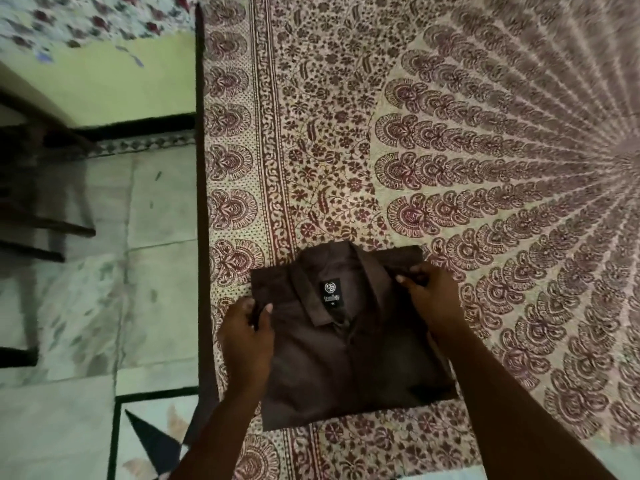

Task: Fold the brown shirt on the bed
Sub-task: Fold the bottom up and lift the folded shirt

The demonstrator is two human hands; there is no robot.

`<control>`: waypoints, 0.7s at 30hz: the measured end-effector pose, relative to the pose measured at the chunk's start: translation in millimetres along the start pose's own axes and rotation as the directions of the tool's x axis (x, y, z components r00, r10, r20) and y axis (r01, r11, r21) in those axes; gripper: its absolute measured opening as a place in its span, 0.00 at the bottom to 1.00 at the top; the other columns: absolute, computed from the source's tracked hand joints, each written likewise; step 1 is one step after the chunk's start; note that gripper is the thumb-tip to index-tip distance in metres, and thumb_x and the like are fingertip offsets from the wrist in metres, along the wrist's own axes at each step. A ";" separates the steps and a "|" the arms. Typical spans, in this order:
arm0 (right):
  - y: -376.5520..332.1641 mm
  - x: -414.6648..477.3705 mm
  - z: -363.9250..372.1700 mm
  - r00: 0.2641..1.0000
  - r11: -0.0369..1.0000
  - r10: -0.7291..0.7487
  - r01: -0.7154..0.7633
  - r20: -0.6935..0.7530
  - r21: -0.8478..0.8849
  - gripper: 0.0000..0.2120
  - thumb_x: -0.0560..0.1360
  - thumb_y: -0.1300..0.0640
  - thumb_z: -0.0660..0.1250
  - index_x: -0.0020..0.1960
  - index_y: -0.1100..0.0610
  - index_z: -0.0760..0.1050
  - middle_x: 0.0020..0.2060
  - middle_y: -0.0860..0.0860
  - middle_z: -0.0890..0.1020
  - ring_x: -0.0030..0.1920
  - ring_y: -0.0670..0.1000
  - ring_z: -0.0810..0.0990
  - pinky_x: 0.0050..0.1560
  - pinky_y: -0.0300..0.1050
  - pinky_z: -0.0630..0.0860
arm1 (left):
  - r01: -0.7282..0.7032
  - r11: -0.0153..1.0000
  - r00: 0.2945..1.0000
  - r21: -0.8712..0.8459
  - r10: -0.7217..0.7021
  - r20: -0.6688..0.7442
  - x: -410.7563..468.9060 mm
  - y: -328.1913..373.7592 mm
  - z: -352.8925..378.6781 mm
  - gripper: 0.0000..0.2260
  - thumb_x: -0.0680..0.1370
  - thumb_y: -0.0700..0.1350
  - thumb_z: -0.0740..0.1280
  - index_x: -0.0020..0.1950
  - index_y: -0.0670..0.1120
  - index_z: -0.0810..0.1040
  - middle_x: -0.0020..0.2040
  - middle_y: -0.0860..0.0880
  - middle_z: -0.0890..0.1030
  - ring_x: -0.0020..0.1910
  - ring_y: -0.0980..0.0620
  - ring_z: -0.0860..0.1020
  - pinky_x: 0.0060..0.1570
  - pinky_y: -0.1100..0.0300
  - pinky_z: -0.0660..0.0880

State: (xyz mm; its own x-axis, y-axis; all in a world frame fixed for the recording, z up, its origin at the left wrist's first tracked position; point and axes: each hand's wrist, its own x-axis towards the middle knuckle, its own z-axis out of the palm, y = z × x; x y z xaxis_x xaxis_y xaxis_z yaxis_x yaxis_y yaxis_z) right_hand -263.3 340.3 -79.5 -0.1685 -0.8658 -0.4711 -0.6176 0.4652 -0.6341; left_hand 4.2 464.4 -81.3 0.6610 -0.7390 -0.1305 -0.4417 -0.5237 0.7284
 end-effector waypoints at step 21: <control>76.5 -77.5 21.1 0.833 0.616 -0.527 0.509 0.165 -0.602 0.36 0.81 0.34 0.54 0.82 0.54 0.60 0.82 0.52 0.61 0.72 0.61 0.67 0.66 0.62 0.68 | -0.467 0.797 0.809 0.382 0.211 0.549 -58.1 -35.3 11.1 0.51 0.72 0.76 0.61 0.85 0.49 0.49 0.85 0.52 0.44 0.84 0.46 0.46 0.79 0.39 0.58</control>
State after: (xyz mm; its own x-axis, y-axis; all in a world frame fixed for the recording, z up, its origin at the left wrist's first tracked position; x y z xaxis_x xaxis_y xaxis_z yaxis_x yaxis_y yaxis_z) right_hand -281.3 446.8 -104.4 0.3121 -0.9366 -0.1596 -0.9282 -0.2648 -0.2613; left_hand -25.4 521.2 -106.9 0.1086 -0.9407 -0.3213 -0.8927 -0.2345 0.3849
